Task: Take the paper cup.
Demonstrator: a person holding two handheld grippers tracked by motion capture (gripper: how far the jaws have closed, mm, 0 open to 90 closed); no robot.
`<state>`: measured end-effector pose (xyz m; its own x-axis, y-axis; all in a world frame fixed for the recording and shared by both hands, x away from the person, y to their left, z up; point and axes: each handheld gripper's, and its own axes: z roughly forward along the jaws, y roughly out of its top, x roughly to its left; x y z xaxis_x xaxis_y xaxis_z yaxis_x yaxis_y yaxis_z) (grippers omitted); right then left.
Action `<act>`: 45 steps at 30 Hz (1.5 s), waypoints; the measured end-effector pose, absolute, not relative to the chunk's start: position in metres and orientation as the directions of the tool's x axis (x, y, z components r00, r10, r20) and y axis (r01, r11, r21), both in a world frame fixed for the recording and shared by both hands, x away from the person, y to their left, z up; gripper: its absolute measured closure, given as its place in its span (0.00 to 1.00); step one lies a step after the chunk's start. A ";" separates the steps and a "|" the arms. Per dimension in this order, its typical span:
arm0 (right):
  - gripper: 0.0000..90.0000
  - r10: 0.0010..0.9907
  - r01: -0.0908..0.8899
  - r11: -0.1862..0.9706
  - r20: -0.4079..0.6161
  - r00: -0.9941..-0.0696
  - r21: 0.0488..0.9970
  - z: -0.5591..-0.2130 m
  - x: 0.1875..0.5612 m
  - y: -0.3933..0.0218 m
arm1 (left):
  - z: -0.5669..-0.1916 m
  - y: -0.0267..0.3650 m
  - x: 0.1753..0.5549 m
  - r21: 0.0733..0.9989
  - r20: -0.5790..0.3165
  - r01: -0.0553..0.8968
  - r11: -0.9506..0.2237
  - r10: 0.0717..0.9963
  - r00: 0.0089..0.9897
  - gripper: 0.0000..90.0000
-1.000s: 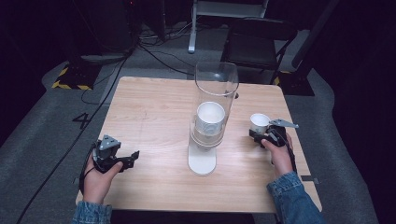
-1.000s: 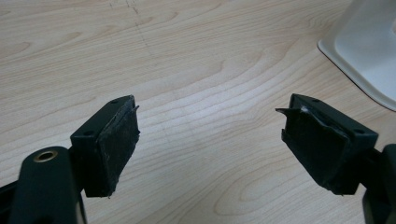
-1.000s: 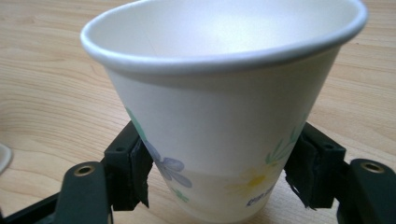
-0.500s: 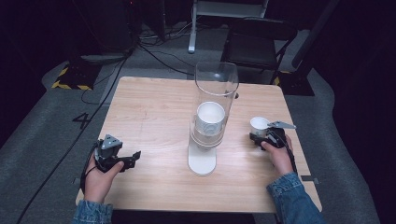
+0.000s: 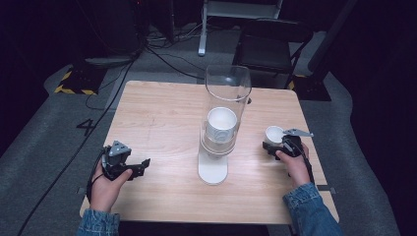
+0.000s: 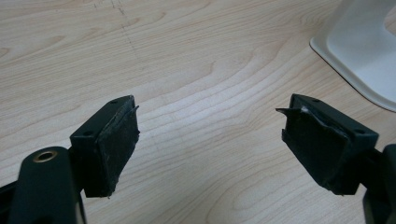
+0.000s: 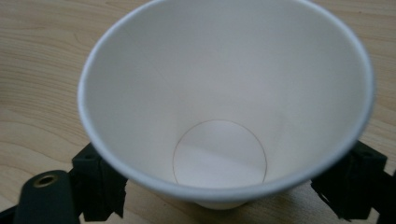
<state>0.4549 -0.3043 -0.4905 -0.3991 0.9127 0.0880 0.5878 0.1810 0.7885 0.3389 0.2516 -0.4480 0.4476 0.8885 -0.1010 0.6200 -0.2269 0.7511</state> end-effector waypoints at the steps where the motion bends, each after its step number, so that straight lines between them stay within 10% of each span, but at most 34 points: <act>1: 0.18 0.913 0.588 0.181 0.088 -0.399 0.788 -0.490 0.455 -0.304 | -0.448 0.251 0.339 0.752 -0.103 0.620 -0.224 0.889 0.446 0.21; 18: 0.18 0.914 0.520 0.131 0.100 -0.392 0.844 -0.450 0.416 -0.320 | -0.446 0.248 0.340 0.756 -0.106 0.609 -0.238 0.875 0.473 0.20; 45: 0.27 0.728 0.495 0.278 0.156 -0.668 0.823 -0.437 0.357 -0.280 | -0.449 0.231 0.341 0.715 -0.105 0.608 -0.346 0.806 0.582 0.20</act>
<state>0.3568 -0.2805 -0.4375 -0.6676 0.7280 0.1559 0.4951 0.2777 0.8233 0.3409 0.2314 -0.4488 0.5823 0.8062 -0.1049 0.6078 -0.3461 0.7147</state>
